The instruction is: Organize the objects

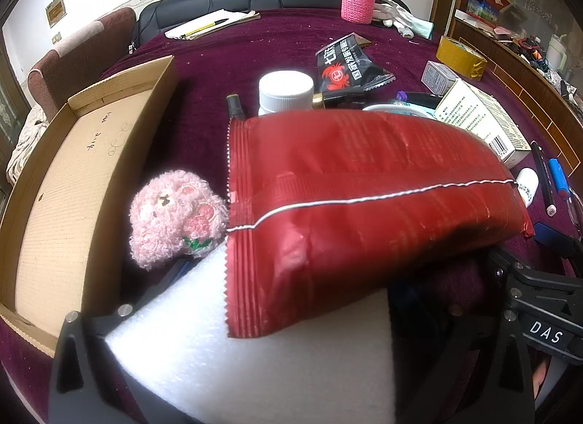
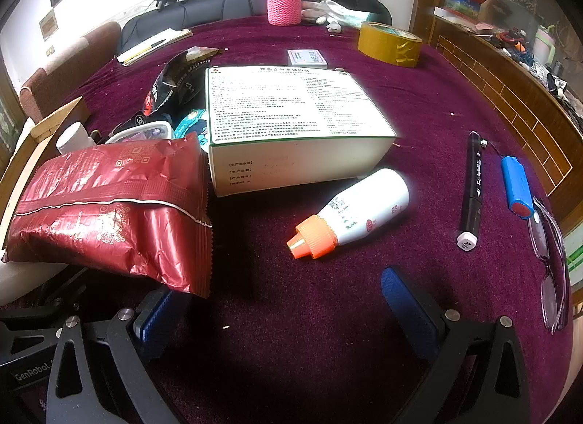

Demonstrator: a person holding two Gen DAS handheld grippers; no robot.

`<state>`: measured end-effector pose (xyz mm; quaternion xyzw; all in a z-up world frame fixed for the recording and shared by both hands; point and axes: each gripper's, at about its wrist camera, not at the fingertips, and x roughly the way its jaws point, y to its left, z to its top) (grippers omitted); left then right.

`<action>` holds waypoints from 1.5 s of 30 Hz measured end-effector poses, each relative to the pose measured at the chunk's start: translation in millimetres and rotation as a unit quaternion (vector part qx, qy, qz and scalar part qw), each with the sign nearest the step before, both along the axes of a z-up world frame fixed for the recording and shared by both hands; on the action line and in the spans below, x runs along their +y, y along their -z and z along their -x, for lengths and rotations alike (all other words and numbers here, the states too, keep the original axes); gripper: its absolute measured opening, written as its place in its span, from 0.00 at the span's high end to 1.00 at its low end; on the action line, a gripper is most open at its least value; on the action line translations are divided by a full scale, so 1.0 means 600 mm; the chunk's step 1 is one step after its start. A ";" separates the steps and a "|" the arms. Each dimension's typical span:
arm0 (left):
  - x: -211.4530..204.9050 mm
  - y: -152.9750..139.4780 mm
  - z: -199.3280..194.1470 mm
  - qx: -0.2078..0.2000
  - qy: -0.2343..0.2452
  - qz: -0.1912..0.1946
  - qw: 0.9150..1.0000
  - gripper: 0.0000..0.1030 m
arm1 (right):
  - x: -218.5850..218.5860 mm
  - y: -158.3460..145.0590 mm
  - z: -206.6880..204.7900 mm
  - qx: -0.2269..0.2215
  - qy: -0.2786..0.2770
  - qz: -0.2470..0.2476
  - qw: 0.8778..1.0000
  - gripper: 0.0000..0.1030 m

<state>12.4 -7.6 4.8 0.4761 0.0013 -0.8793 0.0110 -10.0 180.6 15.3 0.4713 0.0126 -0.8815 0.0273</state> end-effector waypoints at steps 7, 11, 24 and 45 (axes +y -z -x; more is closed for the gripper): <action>0.000 0.000 0.000 0.000 0.000 0.000 1.000 0.00 | -0.001 0.000 0.000 0.000 0.000 0.000 1.000 0.00; 0.001 0.000 0.000 0.000 0.000 0.000 1.000 0.00 | -0.001 0.000 0.000 0.000 0.000 0.000 1.000 0.00; 0.000 0.000 0.000 0.000 -0.001 0.000 1.000 0.00 | -0.001 0.001 0.000 0.000 0.000 0.000 1.000 0.00; 0.000 0.000 0.000 0.000 -0.002 0.000 1.000 0.00 | 0.016 -0.010 -0.005 -0.013 -0.018 0.008 1.000 0.01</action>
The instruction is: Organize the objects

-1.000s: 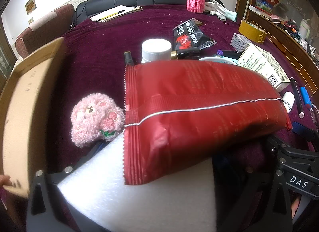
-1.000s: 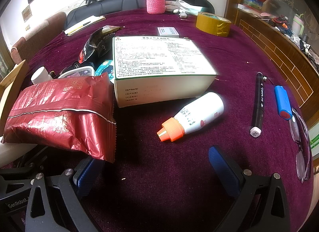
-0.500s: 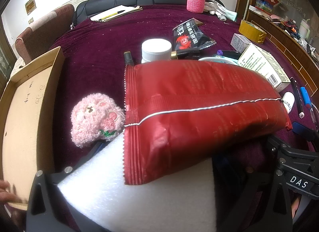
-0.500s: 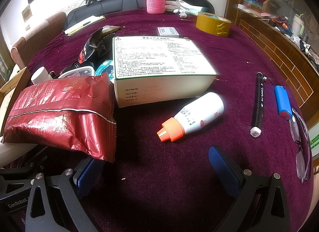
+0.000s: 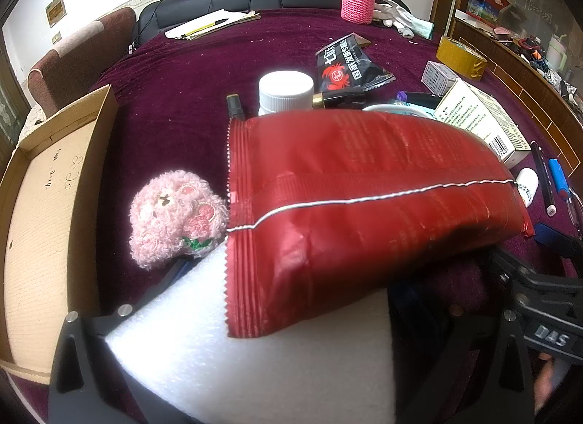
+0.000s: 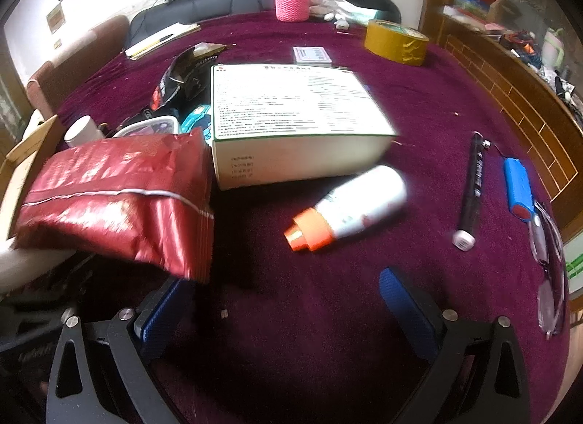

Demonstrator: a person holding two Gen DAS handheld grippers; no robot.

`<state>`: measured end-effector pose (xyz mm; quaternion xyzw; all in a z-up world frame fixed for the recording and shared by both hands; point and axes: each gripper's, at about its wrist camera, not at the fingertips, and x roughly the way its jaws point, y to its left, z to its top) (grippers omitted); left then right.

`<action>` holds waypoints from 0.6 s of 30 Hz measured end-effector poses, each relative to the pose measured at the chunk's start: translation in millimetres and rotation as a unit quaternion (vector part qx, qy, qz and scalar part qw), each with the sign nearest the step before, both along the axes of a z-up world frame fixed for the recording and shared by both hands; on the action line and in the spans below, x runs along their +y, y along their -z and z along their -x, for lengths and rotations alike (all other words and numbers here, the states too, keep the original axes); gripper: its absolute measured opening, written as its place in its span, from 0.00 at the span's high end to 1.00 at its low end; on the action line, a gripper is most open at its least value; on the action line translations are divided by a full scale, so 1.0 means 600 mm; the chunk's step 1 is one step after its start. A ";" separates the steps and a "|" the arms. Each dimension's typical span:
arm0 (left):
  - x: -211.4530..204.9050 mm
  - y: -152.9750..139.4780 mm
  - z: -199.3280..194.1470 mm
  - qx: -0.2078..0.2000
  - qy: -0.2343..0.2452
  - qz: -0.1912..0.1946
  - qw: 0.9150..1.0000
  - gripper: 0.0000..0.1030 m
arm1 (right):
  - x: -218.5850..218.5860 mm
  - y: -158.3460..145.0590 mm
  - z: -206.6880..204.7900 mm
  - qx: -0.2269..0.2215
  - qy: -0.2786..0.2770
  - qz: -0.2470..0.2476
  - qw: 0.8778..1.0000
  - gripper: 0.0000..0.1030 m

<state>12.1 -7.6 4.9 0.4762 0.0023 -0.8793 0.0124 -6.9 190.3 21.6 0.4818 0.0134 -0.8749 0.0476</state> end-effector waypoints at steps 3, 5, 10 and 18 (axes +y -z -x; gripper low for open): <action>0.000 0.000 0.000 0.000 0.000 0.000 1.000 0.00 | 0.030 -0.041 -0.034 0.031 0.004 -0.003 0.999 0.01; 0.001 0.000 0.001 0.000 0.000 0.000 1.000 0.00 | 0.064 -0.066 -0.050 0.058 0.032 -0.019 0.998 0.01; -0.001 0.000 -0.007 -0.020 0.026 -0.011 0.999 0.00 | 0.201 -0.072 -0.014 0.045 0.166 0.035 0.984 0.02; -0.020 -0.014 -0.036 0.018 0.068 -0.099 0.993 0.00 | 0.246 -0.029 0.070 -0.016 0.207 0.058 0.977 0.40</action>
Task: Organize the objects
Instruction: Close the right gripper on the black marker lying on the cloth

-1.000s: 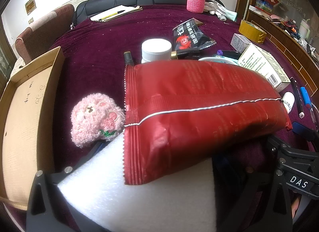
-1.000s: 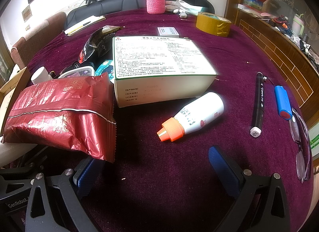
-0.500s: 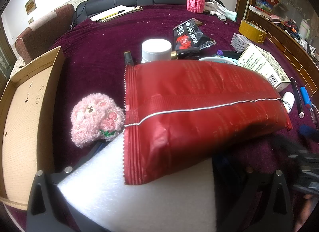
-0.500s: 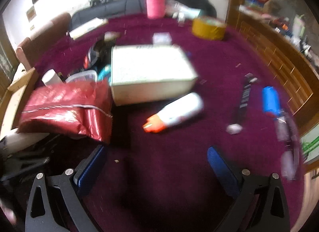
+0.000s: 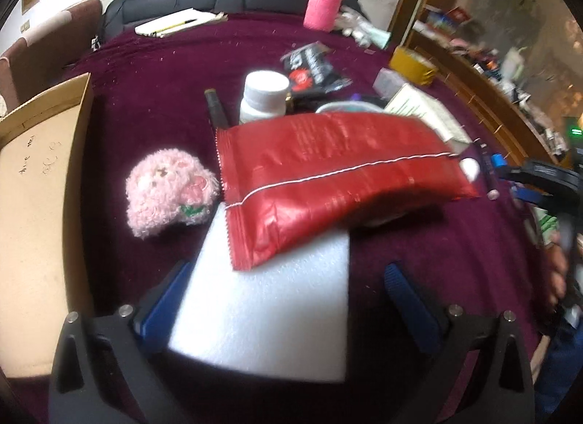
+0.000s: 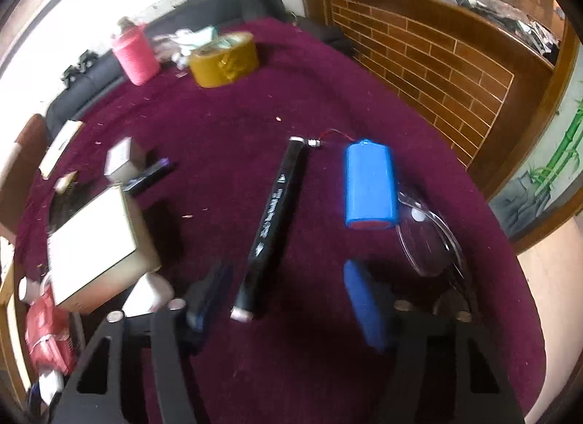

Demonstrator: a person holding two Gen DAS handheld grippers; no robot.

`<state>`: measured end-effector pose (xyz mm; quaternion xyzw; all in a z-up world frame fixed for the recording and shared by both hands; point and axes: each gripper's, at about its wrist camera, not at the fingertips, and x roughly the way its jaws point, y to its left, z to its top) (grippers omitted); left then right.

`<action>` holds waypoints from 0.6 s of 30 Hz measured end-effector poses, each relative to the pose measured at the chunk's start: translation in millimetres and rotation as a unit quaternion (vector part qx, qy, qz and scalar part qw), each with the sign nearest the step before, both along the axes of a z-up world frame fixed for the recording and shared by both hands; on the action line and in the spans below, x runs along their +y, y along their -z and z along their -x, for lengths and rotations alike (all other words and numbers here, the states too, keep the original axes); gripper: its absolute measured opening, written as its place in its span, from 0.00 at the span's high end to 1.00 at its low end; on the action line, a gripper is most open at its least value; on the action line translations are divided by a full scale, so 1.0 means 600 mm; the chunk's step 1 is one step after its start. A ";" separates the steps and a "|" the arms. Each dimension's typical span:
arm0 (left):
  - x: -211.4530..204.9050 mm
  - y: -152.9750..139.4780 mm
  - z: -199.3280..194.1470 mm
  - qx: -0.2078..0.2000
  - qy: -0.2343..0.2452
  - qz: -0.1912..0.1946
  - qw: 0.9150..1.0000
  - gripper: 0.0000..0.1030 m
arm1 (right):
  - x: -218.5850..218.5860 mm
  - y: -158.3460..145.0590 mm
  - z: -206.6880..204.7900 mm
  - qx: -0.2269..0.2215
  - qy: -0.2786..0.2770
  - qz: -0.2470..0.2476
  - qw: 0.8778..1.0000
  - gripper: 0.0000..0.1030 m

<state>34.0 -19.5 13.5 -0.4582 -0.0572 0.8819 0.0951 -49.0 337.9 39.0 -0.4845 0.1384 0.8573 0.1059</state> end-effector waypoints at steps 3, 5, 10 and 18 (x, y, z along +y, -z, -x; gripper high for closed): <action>0.005 -0.013 -0.020 0.037 0.008 0.006 0.999 0.00 | 0.011 0.011 0.016 -0.008 0.015 0.003 1.000 0.42; 0.016 -0.019 -0.030 0.057 0.018 0.021 0.998 0.00 | 0.006 0.018 0.034 -0.016 0.014 -0.018 1.000 0.48; 0.020 -0.026 -0.034 0.071 0.027 0.023 0.997 0.00 | -0.010 0.016 0.041 0.005 0.002 -0.057 0.998 0.83; -0.013 -0.062 -0.049 0.105 0.016 0.027 0.994 0.00 | -0.016 -0.009 -0.005 0.140 -0.040 0.033 0.989 0.85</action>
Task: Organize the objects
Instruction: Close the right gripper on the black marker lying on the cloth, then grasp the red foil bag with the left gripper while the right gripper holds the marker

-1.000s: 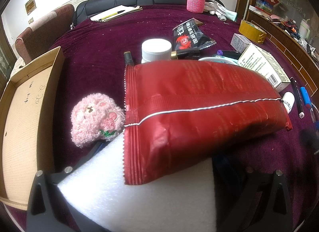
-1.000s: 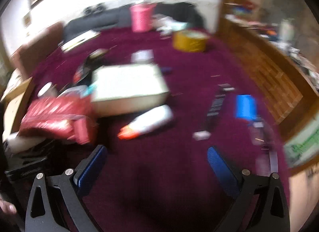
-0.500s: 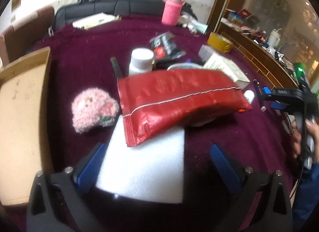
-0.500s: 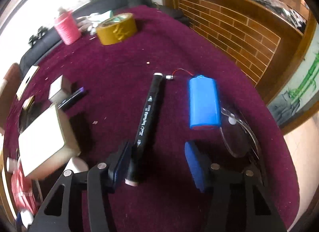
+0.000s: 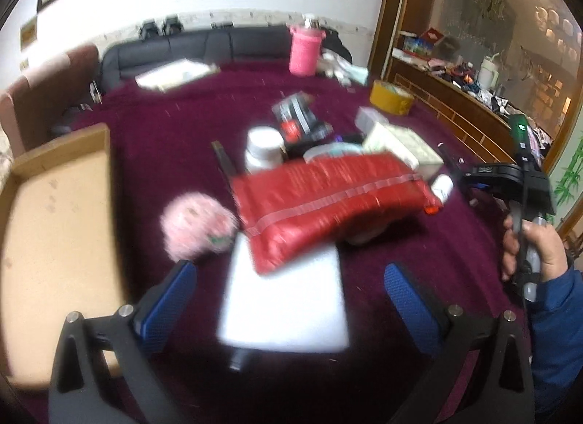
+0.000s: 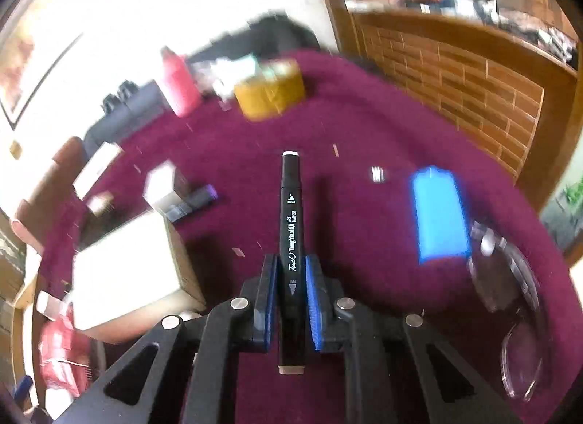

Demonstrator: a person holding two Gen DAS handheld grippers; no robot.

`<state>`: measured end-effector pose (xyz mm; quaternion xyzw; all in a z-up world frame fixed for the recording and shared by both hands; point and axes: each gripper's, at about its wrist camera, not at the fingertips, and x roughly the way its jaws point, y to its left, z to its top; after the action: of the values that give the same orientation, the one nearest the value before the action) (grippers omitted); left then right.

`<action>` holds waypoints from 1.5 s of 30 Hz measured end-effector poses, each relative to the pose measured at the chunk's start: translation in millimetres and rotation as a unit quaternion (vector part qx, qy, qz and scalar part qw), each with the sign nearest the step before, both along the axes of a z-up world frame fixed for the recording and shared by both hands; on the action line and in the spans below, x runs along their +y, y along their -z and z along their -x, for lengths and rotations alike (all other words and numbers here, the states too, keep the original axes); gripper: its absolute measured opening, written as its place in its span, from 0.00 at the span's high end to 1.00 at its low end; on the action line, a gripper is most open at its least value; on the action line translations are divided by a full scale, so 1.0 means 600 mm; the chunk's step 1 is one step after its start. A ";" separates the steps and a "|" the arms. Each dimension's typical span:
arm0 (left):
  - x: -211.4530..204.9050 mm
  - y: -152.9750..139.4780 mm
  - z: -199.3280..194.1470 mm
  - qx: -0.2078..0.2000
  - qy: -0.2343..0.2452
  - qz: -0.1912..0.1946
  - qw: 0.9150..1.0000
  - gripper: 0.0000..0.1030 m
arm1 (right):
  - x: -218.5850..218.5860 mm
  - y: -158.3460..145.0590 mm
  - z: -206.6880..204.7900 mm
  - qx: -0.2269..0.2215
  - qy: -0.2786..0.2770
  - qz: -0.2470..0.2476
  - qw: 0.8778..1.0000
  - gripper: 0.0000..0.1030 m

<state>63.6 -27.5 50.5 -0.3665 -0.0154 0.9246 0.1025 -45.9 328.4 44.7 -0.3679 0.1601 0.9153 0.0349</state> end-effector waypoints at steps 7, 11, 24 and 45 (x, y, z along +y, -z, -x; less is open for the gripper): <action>0.021 -0.050 0.025 0.030 0.115 0.073 0.990 0.00 | 0.006 -0.020 -0.018 0.032 -0.024 0.026 0.999 0.85; 0.071 -0.063 0.044 0.030 0.192 0.154 0.969 0.00 | 0.012 -0.020 -0.020 0.034 -0.025 0.041 0.998 0.84; 0.143 -0.001 0.136 -0.034 0.318 0.239 0.917 0.05 | -0.001 -0.018 -0.015 0.029 -0.047 0.047 0.997 0.84; 0.122 0.011 0.113 -0.037 0.243 0.137 0.960 0.41 | -0.004 -0.019 -0.016 0.037 -0.054 0.050 0.997 0.84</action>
<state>-4.0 45.9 44.0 -0.4035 0.1969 0.8510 0.2725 -36.5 326.3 56.2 -0.3428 0.1863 0.9199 -0.0389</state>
